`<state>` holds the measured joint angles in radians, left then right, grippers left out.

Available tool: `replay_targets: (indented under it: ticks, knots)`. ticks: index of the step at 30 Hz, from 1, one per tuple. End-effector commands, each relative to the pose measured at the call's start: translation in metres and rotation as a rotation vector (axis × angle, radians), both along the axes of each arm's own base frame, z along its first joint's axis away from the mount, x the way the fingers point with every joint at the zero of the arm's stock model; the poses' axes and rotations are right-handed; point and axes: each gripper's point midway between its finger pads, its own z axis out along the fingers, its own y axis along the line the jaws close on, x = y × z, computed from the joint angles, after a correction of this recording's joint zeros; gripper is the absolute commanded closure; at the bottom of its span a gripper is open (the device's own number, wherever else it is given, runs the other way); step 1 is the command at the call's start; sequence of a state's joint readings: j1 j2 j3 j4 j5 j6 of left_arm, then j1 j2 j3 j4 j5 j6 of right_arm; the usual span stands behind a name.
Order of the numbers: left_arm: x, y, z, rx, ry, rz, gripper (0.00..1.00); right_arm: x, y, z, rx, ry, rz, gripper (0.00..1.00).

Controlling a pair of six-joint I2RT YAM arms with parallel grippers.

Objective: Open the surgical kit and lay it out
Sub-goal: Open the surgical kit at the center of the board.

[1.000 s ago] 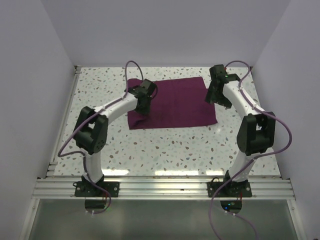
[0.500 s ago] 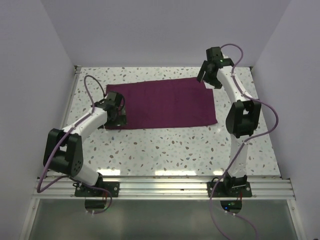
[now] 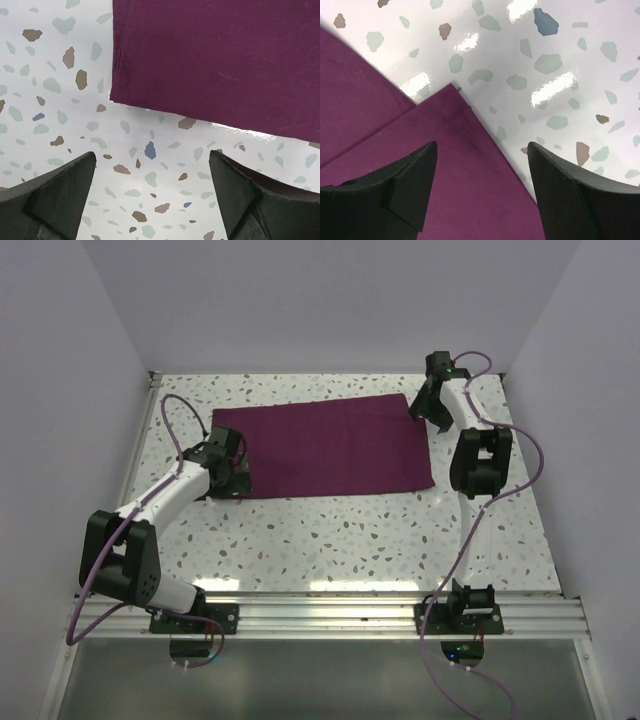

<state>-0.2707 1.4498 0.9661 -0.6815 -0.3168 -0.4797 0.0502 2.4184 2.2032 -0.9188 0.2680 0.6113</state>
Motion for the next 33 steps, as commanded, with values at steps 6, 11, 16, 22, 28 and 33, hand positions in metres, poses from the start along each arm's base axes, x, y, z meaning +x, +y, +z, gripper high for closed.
replay_targets:
  ticks: [6,11,16,22,28,33]
  knots:
    - [0.001,-0.001,0.016,-0.019,-0.021,0.013,0.00,0.026,0.013,-0.008,0.048,-0.067,-0.011,0.27]
    - [-0.002,0.000,0.018,-0.014,-0.015,0.013,0.01,0.031,0.011,-0.025,0.034,-0.050,-0.017,0.39]
    - [-0.007,0.002,0.018,-0.004,-0.005,0.006,0.00,0.029,0.009,-0.041,0.026,-0.018,-0.019,0.72]
    - [-0.005,0.002,0.020,-0.007,-0.009,0.004,0.01,0.017,0.004,-0.034,-0.001,0.008,-0.027,1.00]
    - [0.009,-0.006,0.030,-0.040,-0.045,-0.003,0.01,0.010,-0.004,0.009,-0.043,-0.039,-0.017,1.00]
    - [0.027,-0.010,0.049,-0.045,-0.099,-0.008,0.01,0.008,0.001,0.055,-0.023,-0.111,0.000,1.00]
